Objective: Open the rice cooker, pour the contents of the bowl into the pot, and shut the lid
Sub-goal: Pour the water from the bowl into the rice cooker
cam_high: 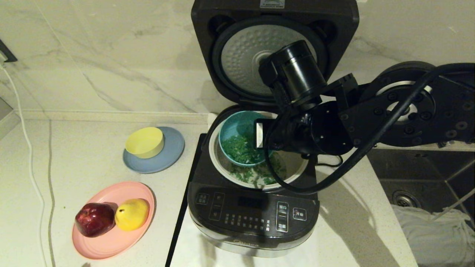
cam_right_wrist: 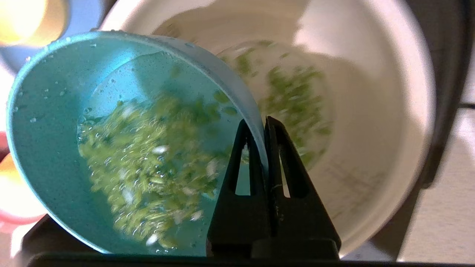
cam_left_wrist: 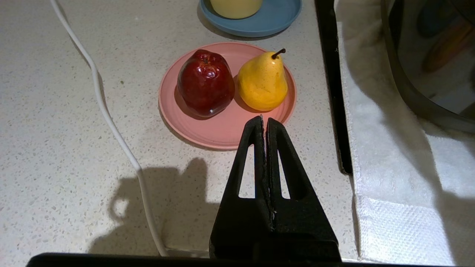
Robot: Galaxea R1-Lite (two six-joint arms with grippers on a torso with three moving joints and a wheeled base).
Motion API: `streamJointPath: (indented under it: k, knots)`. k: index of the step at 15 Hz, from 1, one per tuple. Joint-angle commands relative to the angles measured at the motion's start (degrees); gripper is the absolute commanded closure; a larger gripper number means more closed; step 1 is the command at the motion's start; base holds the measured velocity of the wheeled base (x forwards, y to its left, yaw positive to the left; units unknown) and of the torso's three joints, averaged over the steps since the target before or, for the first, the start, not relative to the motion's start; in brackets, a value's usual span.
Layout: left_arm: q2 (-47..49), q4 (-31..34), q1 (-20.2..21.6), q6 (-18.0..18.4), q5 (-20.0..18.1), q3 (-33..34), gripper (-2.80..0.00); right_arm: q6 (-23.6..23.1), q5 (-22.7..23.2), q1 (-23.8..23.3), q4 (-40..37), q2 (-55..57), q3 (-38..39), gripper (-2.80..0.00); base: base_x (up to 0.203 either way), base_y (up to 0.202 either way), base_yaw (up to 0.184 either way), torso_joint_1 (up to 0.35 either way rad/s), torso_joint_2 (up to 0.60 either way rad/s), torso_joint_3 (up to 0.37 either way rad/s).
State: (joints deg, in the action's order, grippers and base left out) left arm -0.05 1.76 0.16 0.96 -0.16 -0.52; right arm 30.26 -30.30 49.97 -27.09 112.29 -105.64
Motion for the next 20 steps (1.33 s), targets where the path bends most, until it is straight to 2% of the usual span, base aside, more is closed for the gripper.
streamJointPath:
  k: [1, 4, 6, 8, 11, 13, 16, 18, 20]
  knots:
    - [0.0, 0.0, 0.0, 0.0, 0.0, 0.0, 0.0, 0.0, -3.7, -0.1, 2.2, 0.2, 1.6, 0.0, 0.0, 0.0, 0.0, 0.0, 0.0, 0.0]
    - [0.0, 0.0, 0.0, 0.0, 0.0, 0.0, 0.0, -1.9, -6.5, -0.1, 11.5, -0.2, 7.4, 0.0, 0.0, 0.0, 0.0, 0.0, 0.0, 0.0]
    - [-0.1, 0.0, 0.0, 0.0, 0.0, 0.0, 0.0, -4.7, -10.2, -0.1, 22.4, -0.5, 13.5, 0.0, 0.0, 0.0, 0.0, 0.0, 0.0, 0.0]
    - [0.0, 0.0, 0.0, 0.0, 0.0, 0.0, 0.0, -9.5, -13.0, -0.1, 37.2, -1.1, 20.3, 0.0, 0.0, 0.0, 0.0, 0.0, 0.0, 0.0]
    - [0.0, 0.0, 0.0, 0.0, 0.0, 0.0, 0.0, -22.0, -14.7, -0.2, 65.4, -0.6, 30.8, 0.0, 0.0, 0.0, 0.0, 0.0, 0.0, 0.0]
    - [0.0, 0.0, 0.0, 0.0, 0.0, 0.0, 0.0, -32.9, -15.0, -0.6, 86.2, 1.3, 35.8, 0.0, 0.0, 0.0, 0.0, 0.0, 0.0, 0.0]
    - [0.0, 0.0, 0.0, 0.0, 0.0, 0.0, 0.0, -47.3, -14.7, -1.0, 108.8, 5.3, 40.3, 0.0, 0.0, 0.0, 0.0, 0.0, 0.0, 0.0]
    - [0.0, 0.0, 0.0, 0.0, 0.0, 0.0, 0.0, -53.8, -13.6, -1.0, 114.5, 6.0, 42.4, 0.0, 0.0, 0.0, 0.0, 0.0, 0.0, 0.0]
    - [-0.1, 0.0, 0.0, 0.0, 0.0, 0.0, 0.0, -54.4, -10.9, -1.8, 114.7, 7.5, 43.8, 0.0, 0.0, 0.0, 0.0, 0.0, 0.0, 0.0]
